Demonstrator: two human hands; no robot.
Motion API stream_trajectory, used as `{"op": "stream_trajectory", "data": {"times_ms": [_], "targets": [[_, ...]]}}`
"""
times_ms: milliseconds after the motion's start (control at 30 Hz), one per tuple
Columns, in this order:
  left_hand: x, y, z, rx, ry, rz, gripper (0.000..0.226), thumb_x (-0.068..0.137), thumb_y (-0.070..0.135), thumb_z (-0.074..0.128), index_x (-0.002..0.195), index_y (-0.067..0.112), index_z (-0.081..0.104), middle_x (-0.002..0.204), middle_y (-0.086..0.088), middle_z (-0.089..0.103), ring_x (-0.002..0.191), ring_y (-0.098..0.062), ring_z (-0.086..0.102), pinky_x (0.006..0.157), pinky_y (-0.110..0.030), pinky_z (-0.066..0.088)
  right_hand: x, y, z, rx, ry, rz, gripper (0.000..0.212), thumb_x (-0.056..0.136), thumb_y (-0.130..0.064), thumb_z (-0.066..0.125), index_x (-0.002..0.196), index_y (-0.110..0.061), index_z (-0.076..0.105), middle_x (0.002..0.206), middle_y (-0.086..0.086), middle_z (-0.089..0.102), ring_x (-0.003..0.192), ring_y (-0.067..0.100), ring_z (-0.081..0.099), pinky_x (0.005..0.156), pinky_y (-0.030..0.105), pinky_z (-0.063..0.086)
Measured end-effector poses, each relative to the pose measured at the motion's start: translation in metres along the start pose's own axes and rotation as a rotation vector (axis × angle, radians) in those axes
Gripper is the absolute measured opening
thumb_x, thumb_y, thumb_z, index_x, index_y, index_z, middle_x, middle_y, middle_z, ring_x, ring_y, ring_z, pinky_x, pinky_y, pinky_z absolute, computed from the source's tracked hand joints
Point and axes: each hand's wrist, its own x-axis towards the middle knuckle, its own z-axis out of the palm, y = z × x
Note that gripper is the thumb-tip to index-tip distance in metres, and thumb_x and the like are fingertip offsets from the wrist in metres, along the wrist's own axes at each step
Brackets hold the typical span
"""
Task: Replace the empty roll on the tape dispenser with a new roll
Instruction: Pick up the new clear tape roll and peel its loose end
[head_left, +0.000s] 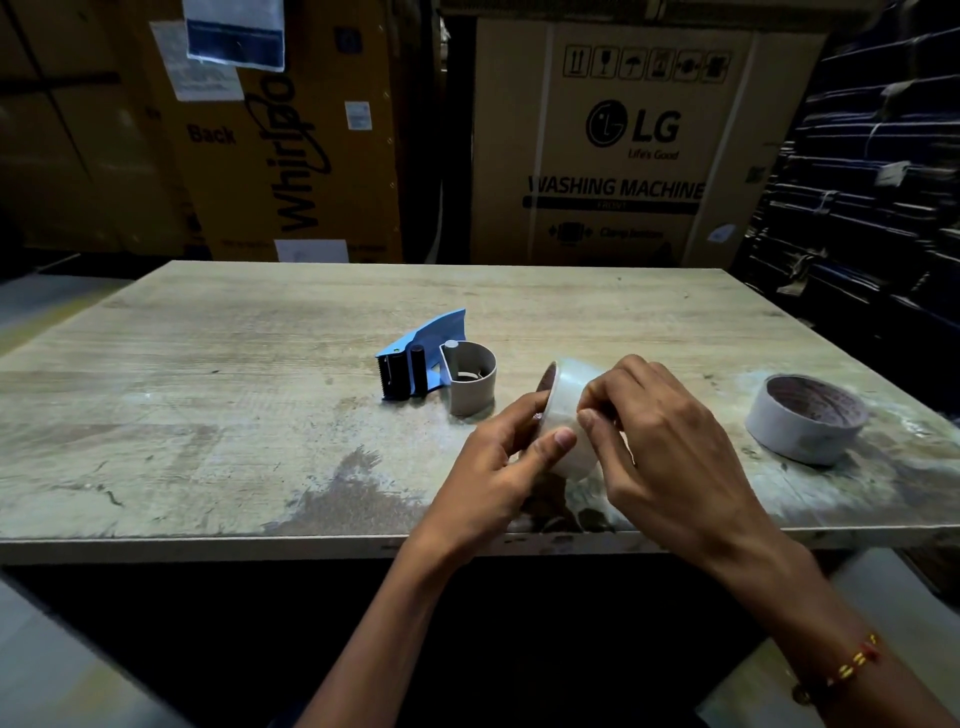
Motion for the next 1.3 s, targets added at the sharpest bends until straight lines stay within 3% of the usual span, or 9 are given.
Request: {"op": "stream_trajectory", "data": {"times_ms": [167,333,533,667,867,967,1100,1300], "targets": [[0.002,0.0,-0.003,-0.062,-0.005,-0.017,0.032,0.1,0.009,0.054,0.132,0.008,0.056,0.119,-0.022,0.068,0.105,-0.019,0.065,0.093,-0.037,0.053,0.01,-0.001,-0.011,0.013,0.126,-0.057,0.014,0.09,-0.025,0.056,0.089,-0.013,0.063,0.087,-0.001,0.057,0.084,0.019,0.049,0.069,0.034,0.043],[-0.001,0.002,0.0,-0.078,-0.026,-0.007,0.027,0.099,0.013,0.054,0.125,0.016,0.059,0.109,-0.008,0.069,0.101,-0.012,0.063,0.088,-0.026,0.052,0.011,-0.003,-0.006,-0.085,0.005,-0.165,0.019,0.092,-0.029,0.061,0.097,-0.012,0.07,0.093,0.004,0.062,0.086,0.026,0.057,0.066,0.041,0.052],[-0.001,0.001,-0.002,-0.073,-0.032,-0.018,0.029,0.099,0.01,0.054,0.128,0.009,0.057,0.115,-0.024,0.067,0.104,-0.018,0.063,0.094,-0.039,0.05,0.012,-0.005,-0.005,-0.097,-0.034,-0.132,0.008,0.086,-0.019,0.068,0.091,-0.014,0.065,0.091,0.001,0.06,0.085,0.022,0.054,0.063,0.033,0.046],[-0.001,0.002,-0.002,-0.068,-0.037,-0.025,0.029,0.099,0.011,0.055,0.128,0.009,0.057,0.112,-0.014,0.069,0.104,-0.016,0.064,0.094,-0.039,0.05,0.014,-0.007,-0.005,-0.097,-0.103,-0.108,0.007,0.088,-0.022,0.065,0.09,-0.018,0.059,0.094,-0.002,0.054,0.088,0.016,0.042,0.066,0.031,0.043],[0.0,0.001,-0.003,-0.067,-0.035,-0.02,0.03,0.099,0.012,0.055,0.129,0.009,0.056,0.119,-0.024,0.066,0.107,-0.019,0.064,0.097,-0.044,0.051,0.011,-0.005,-0.006,-0.119,-0.066,-0.13,0.019,0.086,-0.018,0.07,0.104,-0.013,0.065,0.094,0.003,0.061,0.09,0.024,0.055,0.066,0.037,0.05],[0.0,0.001,-0.004,-0.054,-0.041,-0.021,0.029,0.1,0.009,0.054,0.129,0.008,0.055,0.119,-0.024,0.066,0.107,-0.019,0.064,0.096,-0.042,0.051,0.01,-0.007,-0.006,-0.168,-0.033,-0.166,0.013,0.085,-0.016,0.072,0.095,-0.011,0.067,0.089,0.005,0.062,0.085,0.026,0.056,0.062,0.039,0.052],[-0.001,0.003,-0.002,-0.063,-0.042,-0.026,0.03,0.099,0.012,0.055,0.129,0.01,0.056,0.114,-0.017,0.068,0.105,-0.017,0.063,0.098,-0.045,0.049,0.008,-0.011,-0.001,-0.223,-0.018,-0.141,0.008,0.088,-0.018,0.062,0.088,-0.01,0.062,0.089,0.006,0.058,0.084,0.027,0.052,0.061,0.041,0.051],[0.001,0.001,-0.002,-0.064,-0.028,-0.027,0.031,0.098,0.016,0.057,0.128,0.009,0.057,0.12,-0.025,0.066,0.108,-0.021,0.063,0.102,-0.054,0.046,0.006,-0.005,0.008,-0.146,-0.008,-0.08,0.009,0.093,-0.021,0.053,0.091,-0.013,0.056,0.093,0.003,0.055,0.09,0.022,0.046,0.069,0.039,0.049]]}}
